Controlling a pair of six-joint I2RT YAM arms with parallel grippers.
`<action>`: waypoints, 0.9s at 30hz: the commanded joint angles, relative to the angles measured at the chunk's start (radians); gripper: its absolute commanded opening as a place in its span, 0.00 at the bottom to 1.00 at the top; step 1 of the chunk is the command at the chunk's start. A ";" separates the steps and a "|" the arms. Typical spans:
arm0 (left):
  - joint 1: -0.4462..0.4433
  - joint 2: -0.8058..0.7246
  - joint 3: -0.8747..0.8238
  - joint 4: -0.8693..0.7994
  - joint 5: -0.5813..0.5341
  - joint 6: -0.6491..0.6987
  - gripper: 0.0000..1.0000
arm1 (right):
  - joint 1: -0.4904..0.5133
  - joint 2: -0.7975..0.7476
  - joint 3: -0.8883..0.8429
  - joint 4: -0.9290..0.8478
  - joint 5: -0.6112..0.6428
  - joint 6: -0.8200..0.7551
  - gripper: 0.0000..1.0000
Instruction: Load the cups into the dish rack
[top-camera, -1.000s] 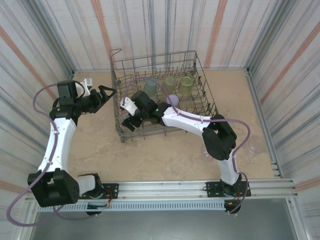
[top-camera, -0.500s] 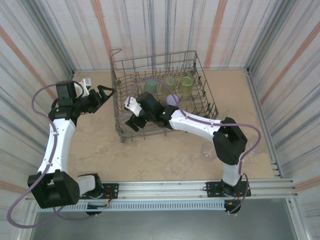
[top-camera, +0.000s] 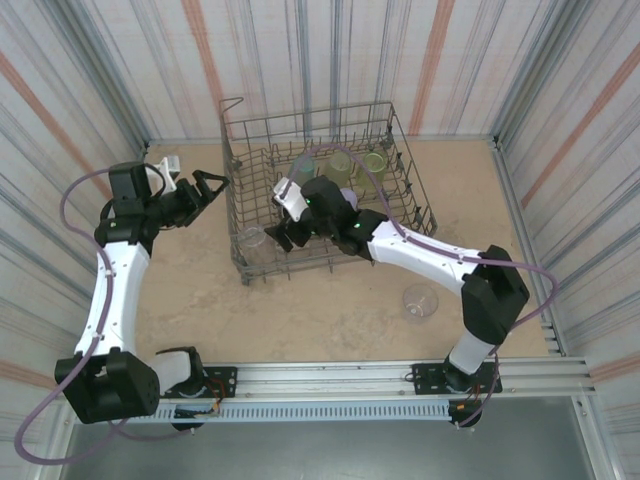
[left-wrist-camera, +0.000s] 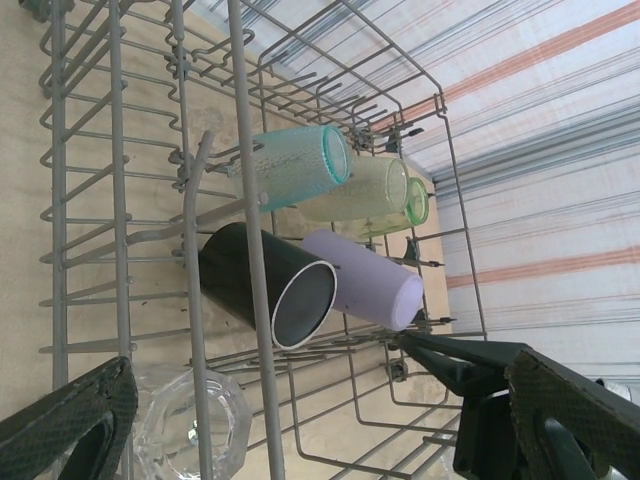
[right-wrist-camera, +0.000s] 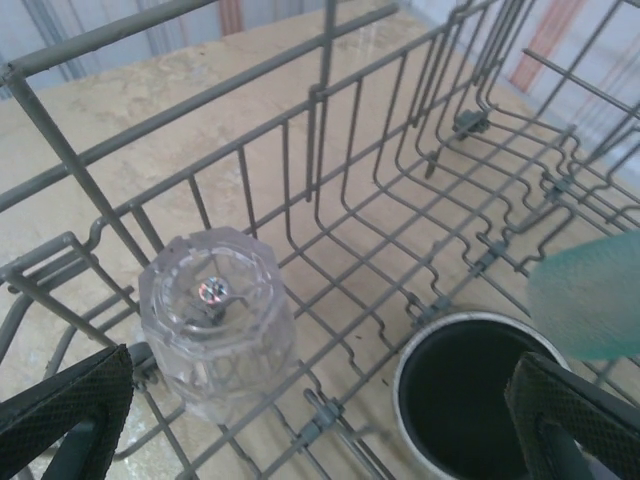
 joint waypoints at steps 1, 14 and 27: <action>0.007 -0.048 0.001 0.012 0.001 -0.036 0.99 | -0.017 -0.089 -0.036 -0.009 0.013 0.075 1.00; -0.261 -0.077 0.078 -0.033 -0.237 -0.049 0.99 | -0.159 -0.413 -0.175 -0.194 0.031 0.292 1.00; -0.603 -0.046 0.145 -0.023 -0.437 -0.064 0.99 | -0.378 -0.777 -0.296 -0.552 0.089 0.487 1.00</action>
